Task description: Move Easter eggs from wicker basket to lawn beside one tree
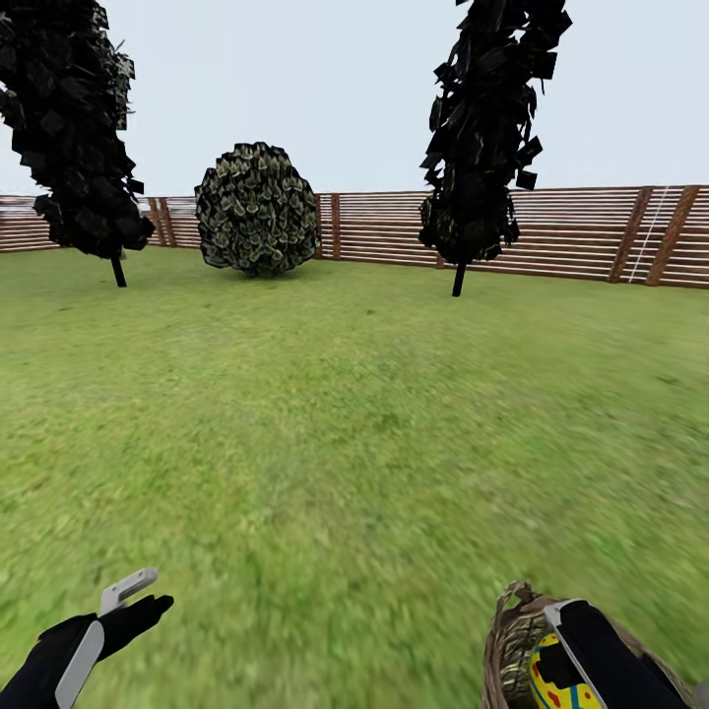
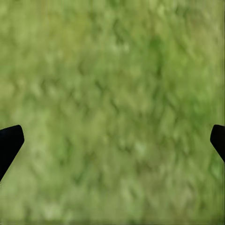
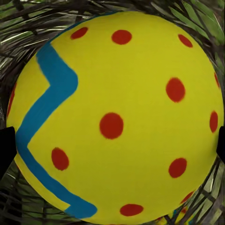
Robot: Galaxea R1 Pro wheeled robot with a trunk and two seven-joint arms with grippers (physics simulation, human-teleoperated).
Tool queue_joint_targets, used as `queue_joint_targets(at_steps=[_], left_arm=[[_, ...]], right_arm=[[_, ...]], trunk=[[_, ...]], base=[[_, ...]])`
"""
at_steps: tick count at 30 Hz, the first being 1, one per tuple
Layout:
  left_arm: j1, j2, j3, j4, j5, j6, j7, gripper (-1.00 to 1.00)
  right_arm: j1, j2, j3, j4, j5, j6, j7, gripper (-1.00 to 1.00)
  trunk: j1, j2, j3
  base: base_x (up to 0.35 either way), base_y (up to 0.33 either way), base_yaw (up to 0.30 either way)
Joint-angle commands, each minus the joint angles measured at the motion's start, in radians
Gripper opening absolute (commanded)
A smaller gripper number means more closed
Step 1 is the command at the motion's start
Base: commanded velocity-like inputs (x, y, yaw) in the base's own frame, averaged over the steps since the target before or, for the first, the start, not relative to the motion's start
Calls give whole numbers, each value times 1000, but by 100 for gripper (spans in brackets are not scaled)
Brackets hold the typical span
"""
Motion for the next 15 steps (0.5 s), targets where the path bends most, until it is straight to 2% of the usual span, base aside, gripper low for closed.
queue_joint_targets(at_steps=[1, 13, 15], left_arm=[[0, 0, 3, -1, 1, 6, -4, 100], [0, 0, 3, -1, 1, 5, -4, 100], [0, 0, 3, -1, 1, 4, -3, 100]], right_arm=[[0, -1, 3, -1, 10, 5, 9, -100], [0, -1, 3, -1, 10, 5, 9, -100], [0, -1, 3, -1, 10, 5, 9, -100]], trunk=[[-4, 7, 2], [-50, 91, 40], [-58, 105, 46]], base=[[0, 0, 0], [-1, 0, 0], [-175, 0, 0]])
